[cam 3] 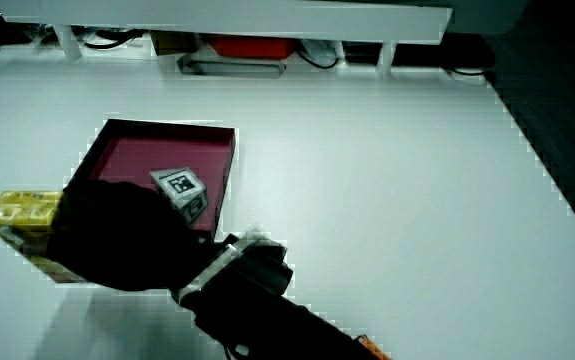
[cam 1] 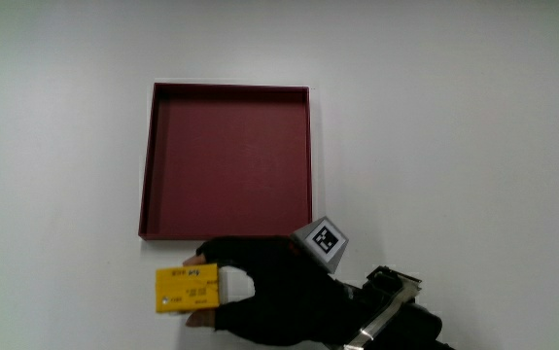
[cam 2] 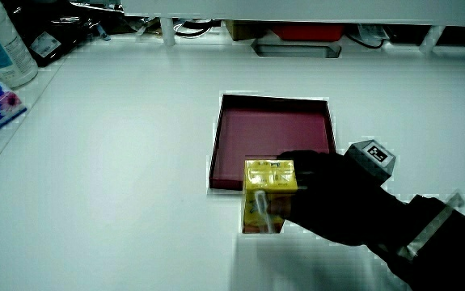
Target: Place ice redtea
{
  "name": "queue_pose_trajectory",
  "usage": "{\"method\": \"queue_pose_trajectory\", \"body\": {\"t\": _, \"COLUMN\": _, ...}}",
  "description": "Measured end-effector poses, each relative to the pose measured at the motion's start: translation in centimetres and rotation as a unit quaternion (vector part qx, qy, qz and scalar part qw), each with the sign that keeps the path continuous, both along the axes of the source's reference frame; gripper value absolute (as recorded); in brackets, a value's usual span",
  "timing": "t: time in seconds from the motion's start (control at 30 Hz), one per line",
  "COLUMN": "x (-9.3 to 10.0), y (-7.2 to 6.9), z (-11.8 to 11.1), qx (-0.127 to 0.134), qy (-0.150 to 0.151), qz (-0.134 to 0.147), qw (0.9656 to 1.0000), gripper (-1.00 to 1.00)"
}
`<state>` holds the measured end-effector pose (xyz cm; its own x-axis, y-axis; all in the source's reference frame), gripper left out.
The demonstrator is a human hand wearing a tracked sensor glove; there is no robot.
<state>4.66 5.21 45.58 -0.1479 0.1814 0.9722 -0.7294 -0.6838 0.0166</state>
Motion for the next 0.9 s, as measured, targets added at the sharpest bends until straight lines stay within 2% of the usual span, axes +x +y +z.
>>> {"method": "queue_pose_trajectory", "body": {"t": 0.1, "x": -0.6, "y": 1.0, "z": 0.8, "qx": -0.009, "qy": -0.005, "qz": -0.014, "qw": 0.9999, "gripper": 0.0}}
{"method": "queue_pose_trajectory", "body": {"t": 0.2, "x": -1.0, "y": 2.0, "z": 2.0, "qx": -0.02, "qy": 0.01, "qz": -0.029, "qw": 0.9993, "gripper": 0.0}}
{"method": "queue_pose_trajectory", "body": {"t": 0.23, "x": -1.1, "y": 2.2, "z": 2.5, "qx": -0.017, "qy": 0.019, "qz": -0.035, "qw": 0.9991, "gripper": 0.0}}
{"method": "queue_pose_trajectory", "body": {"t": 0.33, "x": -1.3, "y": 2.9, "z": 3.5, "qx": -0.032, "qy": 0.015, "qz": -0.04, "qw": 0.9986, "gripper": 0.0}}
{"method": "queue_pose_trajectory", "body": {"t": 0.37, "x": -1.2, "y": 3.0, "z": 4.0, "qx": -0.056, "qy": 0.006, "qz": -0.038, "qw": 0.9977, "gripper": 0.0}}
{"method": "queue_pose_trajectory", "body": {"t": 0.4, "x": -1.2, "y": 3.0, "z": 4.0, "qx": -0.06, "qy": -0.002, "qz": -0.041, "qw": 0.9974, "gripper": 0.0}}
{"method": "queue_pose_trajectory", "body": {"t": 0.43, "x": -1.1, "y": 3.1, "z": 4.1, "qx": -0.051, "qy": 0.0, "qz": -0.029, "qw": 0.9983, "gripper": 0.0}}
{"method": "queue_pose_trajectory", "body": {"t": 0.47, "x": -1.1, "y": 3.1, "z": 4.2, "qx": -0.054, "qy": 0.004, "qz": -0.026, "qw": 0.9982, "gripper": 0.0}}
{"method": "queue_pose_trajectory", "body": {"t": 0.5, "x": -1.1, "y": 3.0, "z": 4.4, "qx": -0.058, "qy": 0.004, "qz": -0.034, "qw": 0.9977, "gripper": 0.0}}
{"method": "queue_pose_trajectory", "body": {"t": 0.53, "x": -1.2, "y": 3.0, "z": 4.3, "qx": -0.052, "qy": -0.002, "qz": -0.032, "qw": 0.9982, "gripper": 0.0}}
{"method": "queue_pose_trajectory", "body": {"t": 0.57, "x": -1.2, "y": 3.1, "z": 4.2, "qx": -0.049, "qy": 0.005, "qz": -0.029, "qw": 0.9984, "gripper": 0.0}}
{"method": "queue_pose_trajectory", "body": {"t": 0.67, "x": -1.2, "y": 3.2, "z": 4.4, "qx": -0.054, "qy": 0.007, "qz": -0.03, "qw": 0.9981, "gripper": 0.0}}
{"method": "queue_pose_trajectory", "body": {"t": 0.73, "x": -1.2, "y": 3.2, "z": 4.4, "qx": -0.049, "qy": 0.003, "qz": -0.028, "qw": 0.9984, "gripper": -0.07}}
{"method": "queue_pose_trajectory", "body": {"t": 0.9, "x": -1.3, "y": 3.0, "z": 4.7, "qx": -0.057, "qy": 0.004, "qz": -0.033, "qw": 0.9978, "gripper": -0.24}}
